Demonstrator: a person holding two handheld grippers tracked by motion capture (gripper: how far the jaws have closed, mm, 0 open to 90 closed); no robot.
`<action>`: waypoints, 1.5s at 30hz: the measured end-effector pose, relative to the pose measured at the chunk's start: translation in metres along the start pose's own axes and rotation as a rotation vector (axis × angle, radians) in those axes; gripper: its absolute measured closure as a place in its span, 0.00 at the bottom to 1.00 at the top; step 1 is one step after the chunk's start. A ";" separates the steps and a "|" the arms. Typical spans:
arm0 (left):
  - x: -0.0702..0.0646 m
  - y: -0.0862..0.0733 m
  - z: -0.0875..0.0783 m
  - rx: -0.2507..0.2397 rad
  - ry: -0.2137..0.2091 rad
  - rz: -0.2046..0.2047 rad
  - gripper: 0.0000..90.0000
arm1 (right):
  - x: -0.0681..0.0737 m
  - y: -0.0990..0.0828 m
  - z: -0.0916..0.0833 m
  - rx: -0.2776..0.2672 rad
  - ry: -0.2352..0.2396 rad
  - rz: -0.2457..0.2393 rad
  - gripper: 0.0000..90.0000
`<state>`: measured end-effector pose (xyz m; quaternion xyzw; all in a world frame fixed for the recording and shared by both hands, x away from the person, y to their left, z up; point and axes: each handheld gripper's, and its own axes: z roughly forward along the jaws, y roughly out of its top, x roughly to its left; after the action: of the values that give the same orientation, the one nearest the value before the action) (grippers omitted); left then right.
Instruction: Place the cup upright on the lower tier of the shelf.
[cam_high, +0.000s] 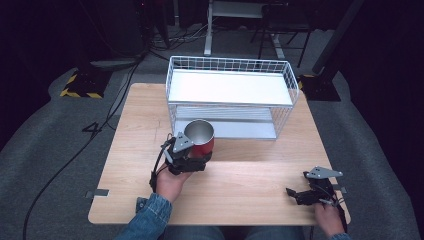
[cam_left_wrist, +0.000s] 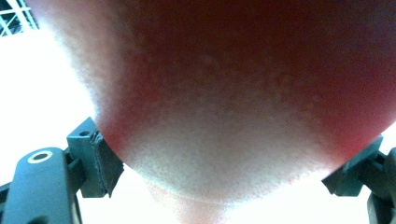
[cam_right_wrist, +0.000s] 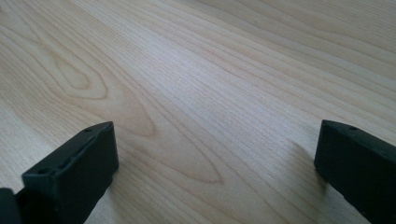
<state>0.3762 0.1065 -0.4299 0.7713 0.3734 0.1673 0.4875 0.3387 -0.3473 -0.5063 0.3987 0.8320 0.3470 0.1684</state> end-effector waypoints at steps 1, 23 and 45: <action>0.000 0.003 0.005 0.003 -0.005 0.003 0.19 | 0.000 0.000 0.000 0.000 0.000 0.000 0.00; -0.005 0.029 0.069 -0.021 0.027 0.027 0.19 | 0.000 0.000 0.000 0.000 0.000 0.000 0.00; -0.006 0.042 0.133 0.001 0.088 0.004 0.19 | 0.001 0.000 0.000 0.002 0.023 -0.024 0.00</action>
<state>0.4721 0.0085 -0.4547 0.7644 0.3928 0.2018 0.4698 0.3381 -0.3466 -0.5062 0.3850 0.8388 0.3489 0.1626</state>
